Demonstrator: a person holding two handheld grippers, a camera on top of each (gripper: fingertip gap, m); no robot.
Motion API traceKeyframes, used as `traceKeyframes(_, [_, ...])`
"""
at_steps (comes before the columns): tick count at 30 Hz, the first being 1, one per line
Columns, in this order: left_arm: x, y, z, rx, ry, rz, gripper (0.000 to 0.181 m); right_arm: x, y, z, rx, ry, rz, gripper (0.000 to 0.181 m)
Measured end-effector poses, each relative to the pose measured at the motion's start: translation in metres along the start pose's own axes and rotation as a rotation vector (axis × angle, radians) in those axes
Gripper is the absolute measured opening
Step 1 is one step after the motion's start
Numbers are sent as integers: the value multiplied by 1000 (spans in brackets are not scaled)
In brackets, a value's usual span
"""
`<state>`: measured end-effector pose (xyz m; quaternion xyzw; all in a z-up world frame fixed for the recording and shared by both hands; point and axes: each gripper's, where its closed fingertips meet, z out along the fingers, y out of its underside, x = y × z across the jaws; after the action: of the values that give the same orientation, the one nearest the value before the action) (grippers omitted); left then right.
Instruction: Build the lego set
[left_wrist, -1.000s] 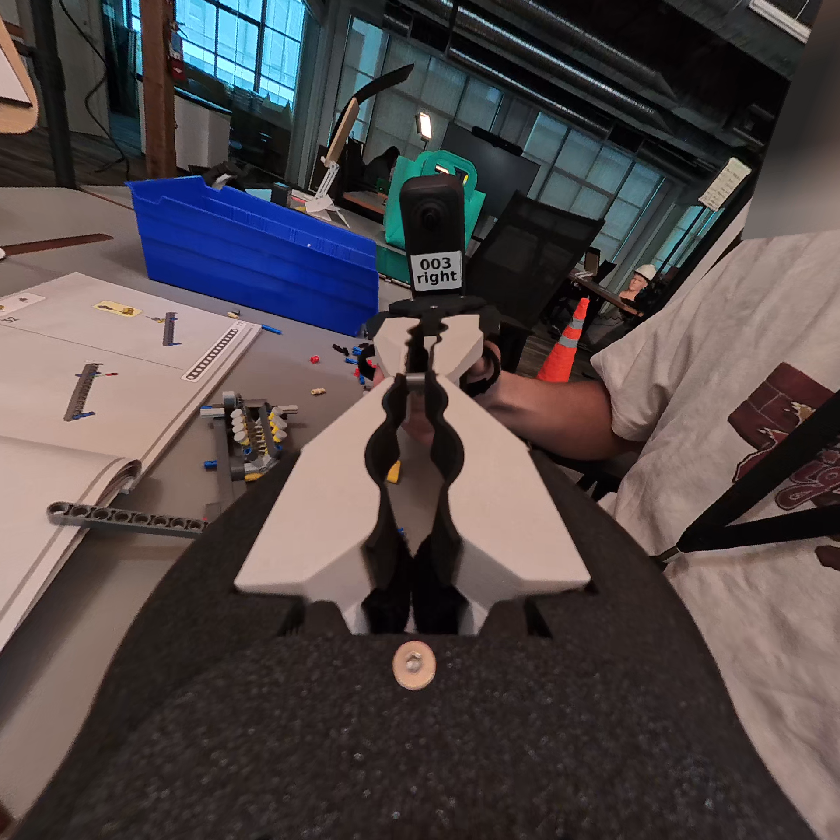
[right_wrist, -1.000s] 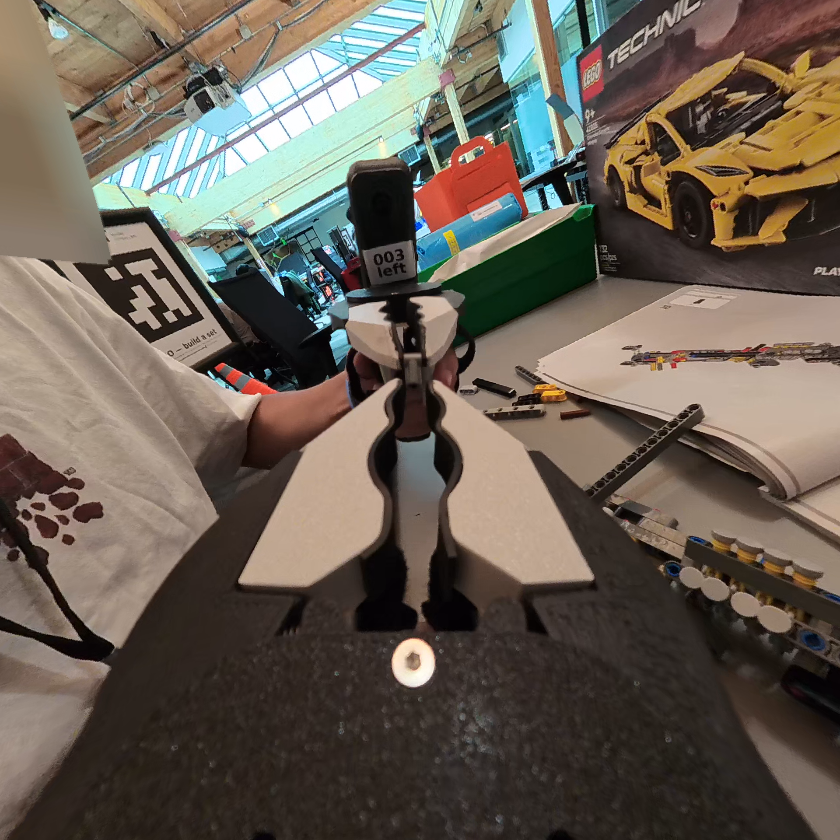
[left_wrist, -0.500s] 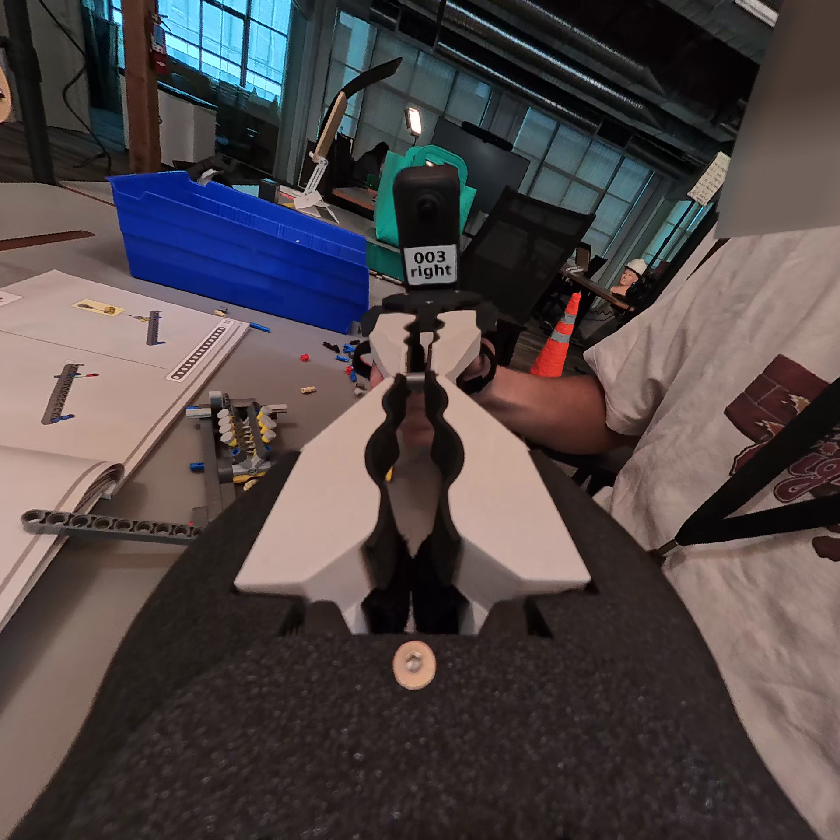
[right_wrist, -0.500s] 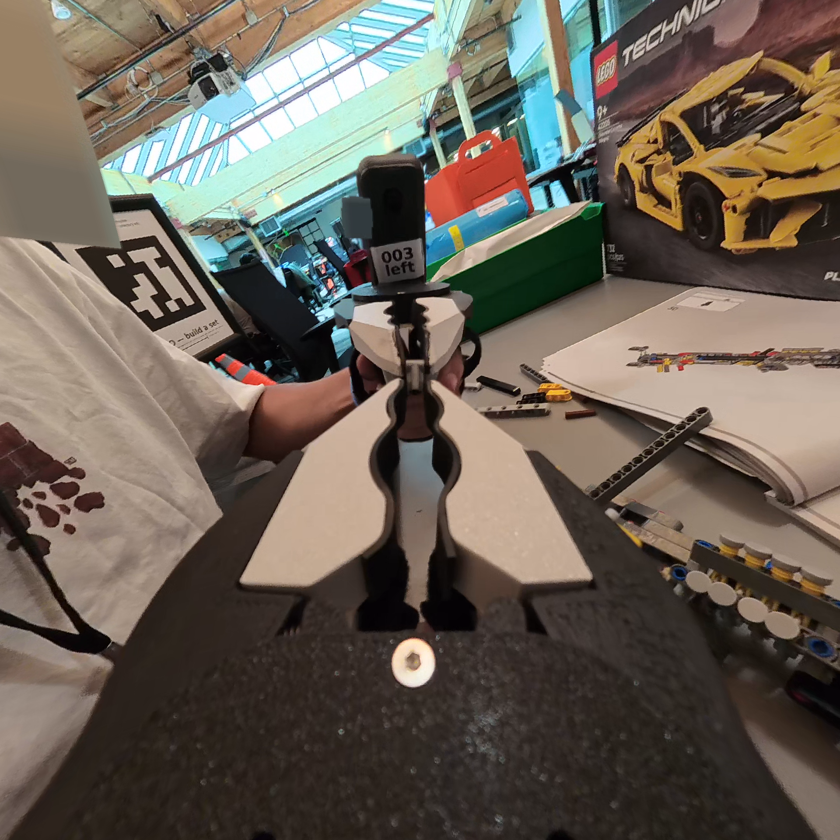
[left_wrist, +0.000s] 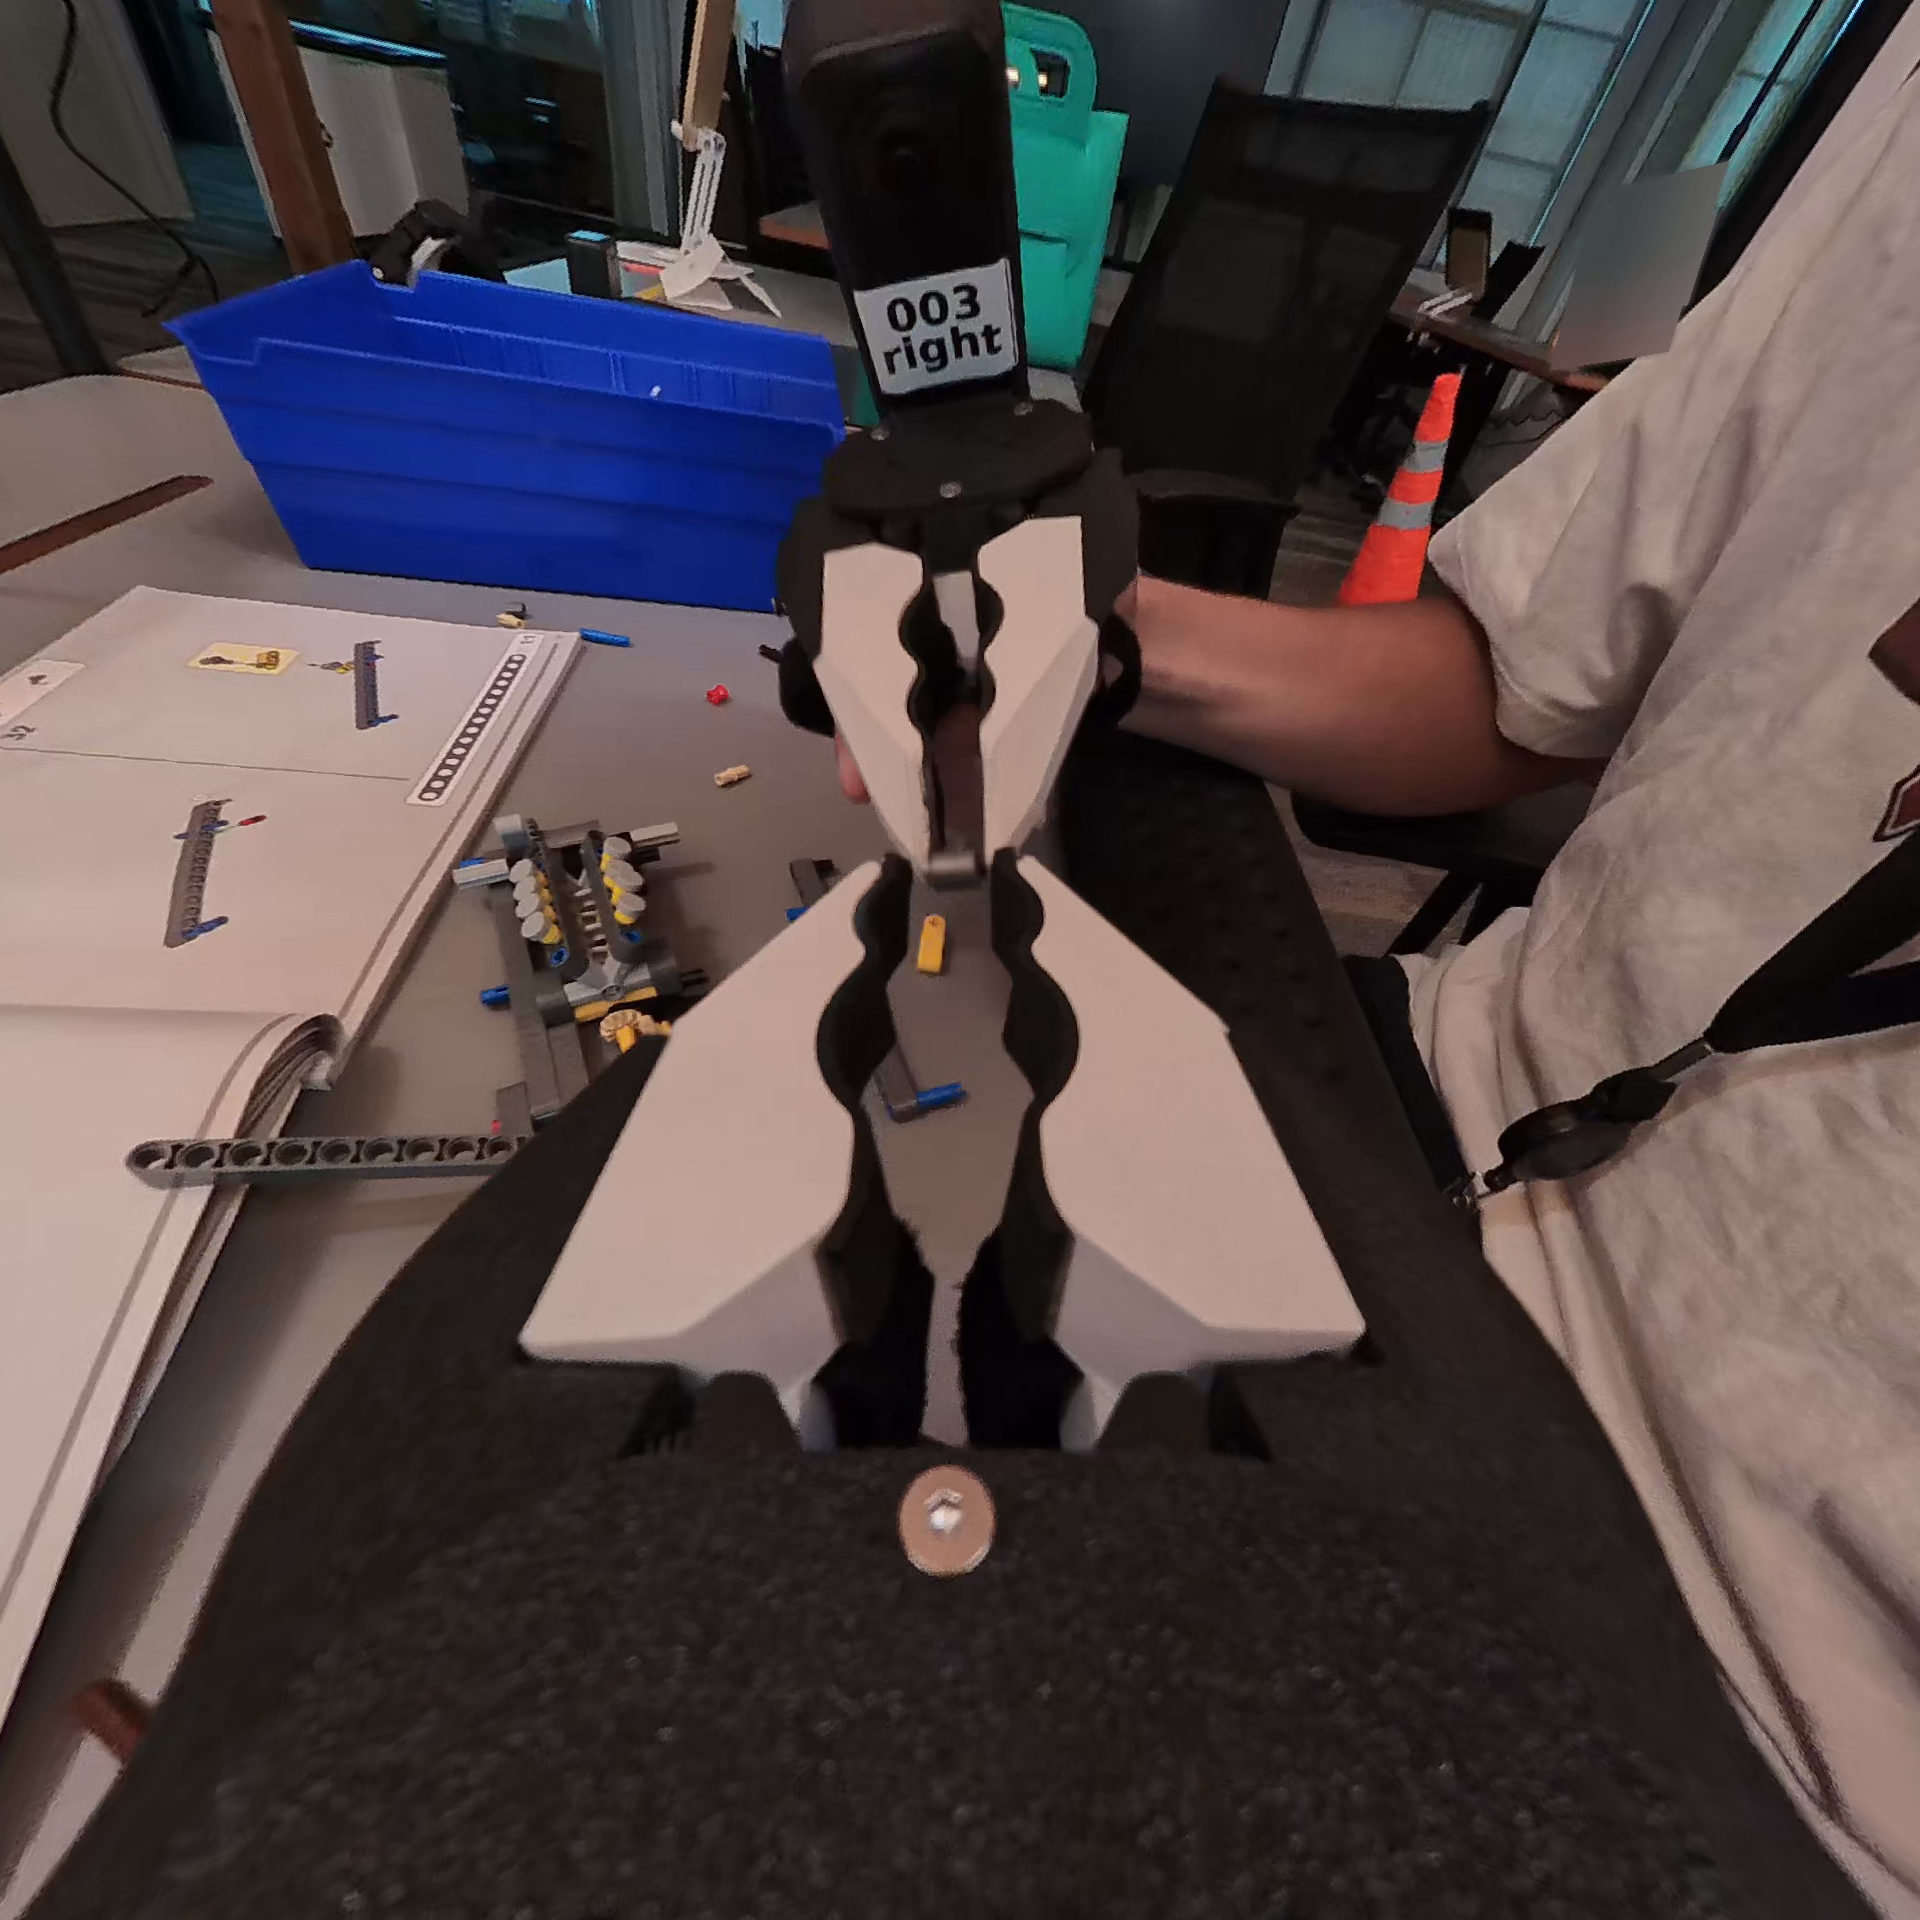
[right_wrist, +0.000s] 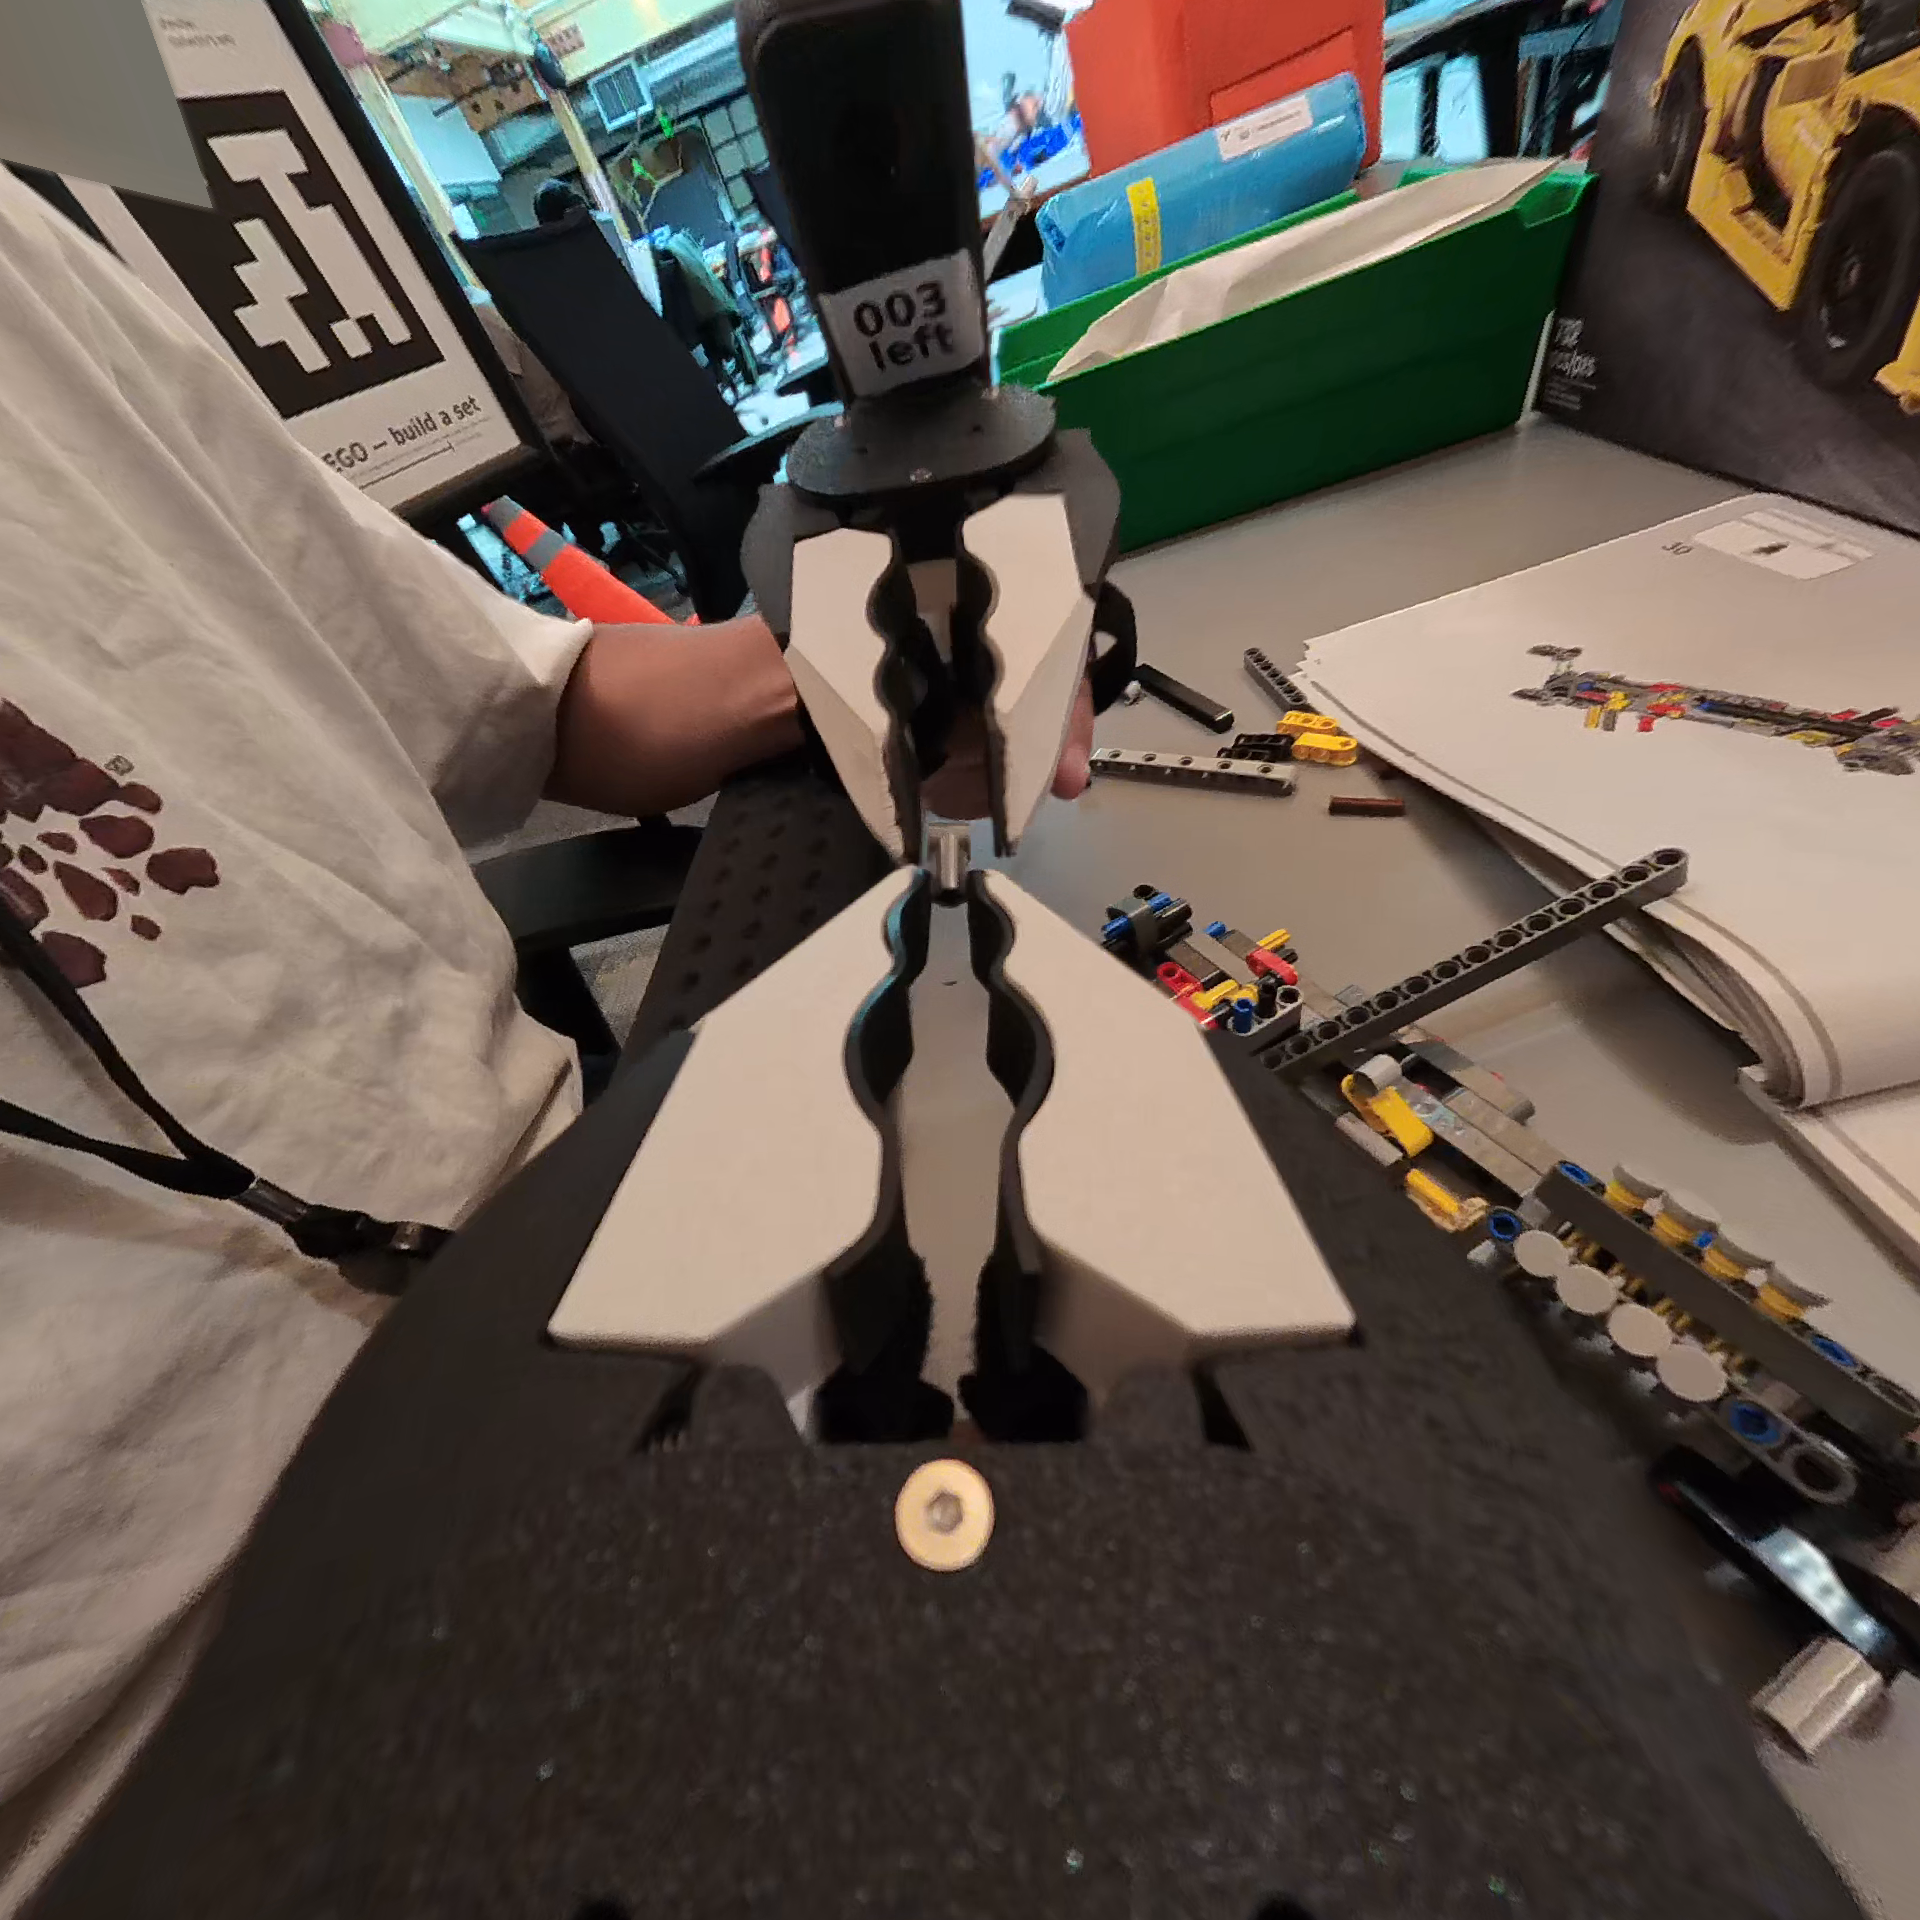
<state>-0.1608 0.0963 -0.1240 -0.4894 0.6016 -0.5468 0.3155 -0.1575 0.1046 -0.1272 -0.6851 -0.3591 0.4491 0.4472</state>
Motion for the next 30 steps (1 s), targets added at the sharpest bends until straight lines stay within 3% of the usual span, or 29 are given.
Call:
traceKeyframes(13, [3,0,2,6,-1,45,7,-2,-2,-1,22,0,-12,6])
traceKeyframes(17, [-2,-14,-2,90,-160,326,7,1,-16,-7,118,-61,187,27])
traceKeyframes(22, [-7,-14,0,83,-349,676,7,-13,-27,-6,192,-249,418,27])
traceKeyframes(30, [-1,-16,2,98,-369,776,7,-16,-19,2,171,-259,439,6])
